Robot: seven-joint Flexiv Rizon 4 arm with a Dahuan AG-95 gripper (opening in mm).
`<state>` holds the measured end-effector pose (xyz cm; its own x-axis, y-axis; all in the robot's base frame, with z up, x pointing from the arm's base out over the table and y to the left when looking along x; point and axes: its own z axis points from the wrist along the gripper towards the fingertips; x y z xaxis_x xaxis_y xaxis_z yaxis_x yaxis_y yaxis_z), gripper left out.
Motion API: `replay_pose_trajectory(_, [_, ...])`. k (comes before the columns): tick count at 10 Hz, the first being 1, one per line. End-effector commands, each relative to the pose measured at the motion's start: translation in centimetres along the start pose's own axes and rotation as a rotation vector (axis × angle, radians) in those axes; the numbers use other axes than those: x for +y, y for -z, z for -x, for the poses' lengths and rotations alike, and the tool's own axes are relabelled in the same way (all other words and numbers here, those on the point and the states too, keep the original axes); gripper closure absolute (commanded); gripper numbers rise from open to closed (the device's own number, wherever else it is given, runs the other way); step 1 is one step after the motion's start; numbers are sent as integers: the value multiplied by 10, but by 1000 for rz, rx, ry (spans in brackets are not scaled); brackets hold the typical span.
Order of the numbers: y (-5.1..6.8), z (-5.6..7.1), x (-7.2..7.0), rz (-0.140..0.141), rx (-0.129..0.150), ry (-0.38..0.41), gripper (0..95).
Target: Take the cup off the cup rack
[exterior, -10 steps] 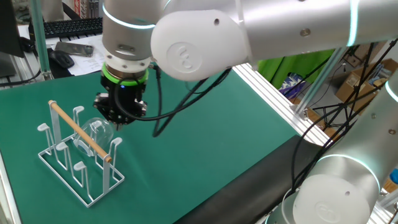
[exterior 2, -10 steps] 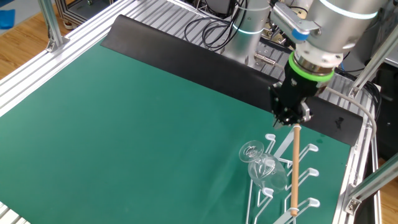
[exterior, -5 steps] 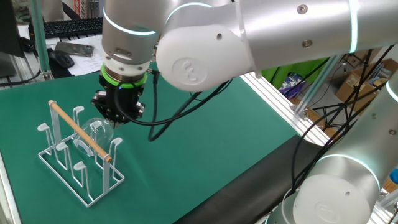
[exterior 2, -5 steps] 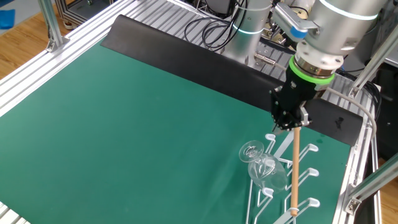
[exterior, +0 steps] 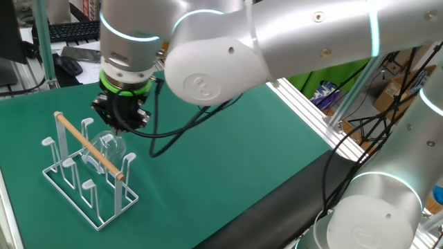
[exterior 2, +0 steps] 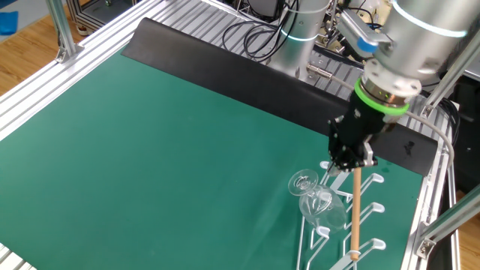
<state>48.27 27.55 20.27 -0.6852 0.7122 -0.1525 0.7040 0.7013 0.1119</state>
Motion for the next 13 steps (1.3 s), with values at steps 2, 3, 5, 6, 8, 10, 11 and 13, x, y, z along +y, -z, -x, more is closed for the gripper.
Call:
replay_pose_trajectory(2, [-6,10,7,-15,-26,10,760])
replay_pose_trajectory(3, [-8,12,7,-17,-27,13,760])
replay_pose_trajectory(5, [-10,16,10,-32,-43,21,760])
replay_pose_trajectory(6, [-11,17,11,-38,-50,23,760])
replay_pose_trajectory(8, [-12,20,12,-40,-75,28,760])
replay_pose_trajectory(10, [-14,24,13,-40,-94,37,570])
replay_pose_trajectory(11, [-15,25,14,-37,-98,39,570])
replay_pose_trajectory(13, [-16,26,14,-27,-112,39,570])
